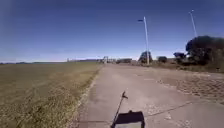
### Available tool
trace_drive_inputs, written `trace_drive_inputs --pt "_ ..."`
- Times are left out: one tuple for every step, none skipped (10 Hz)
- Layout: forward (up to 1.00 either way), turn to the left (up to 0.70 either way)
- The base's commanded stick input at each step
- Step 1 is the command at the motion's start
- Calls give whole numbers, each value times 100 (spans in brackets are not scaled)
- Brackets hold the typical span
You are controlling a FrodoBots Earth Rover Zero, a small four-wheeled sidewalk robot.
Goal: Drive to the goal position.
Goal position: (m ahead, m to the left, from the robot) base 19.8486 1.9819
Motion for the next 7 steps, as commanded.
trace_drive_inputs --pt "100 0" --pt "100 0" --pt "100 0" --pt "100 0" --pt "100 0" --pt "100 0" --pt "100 0"
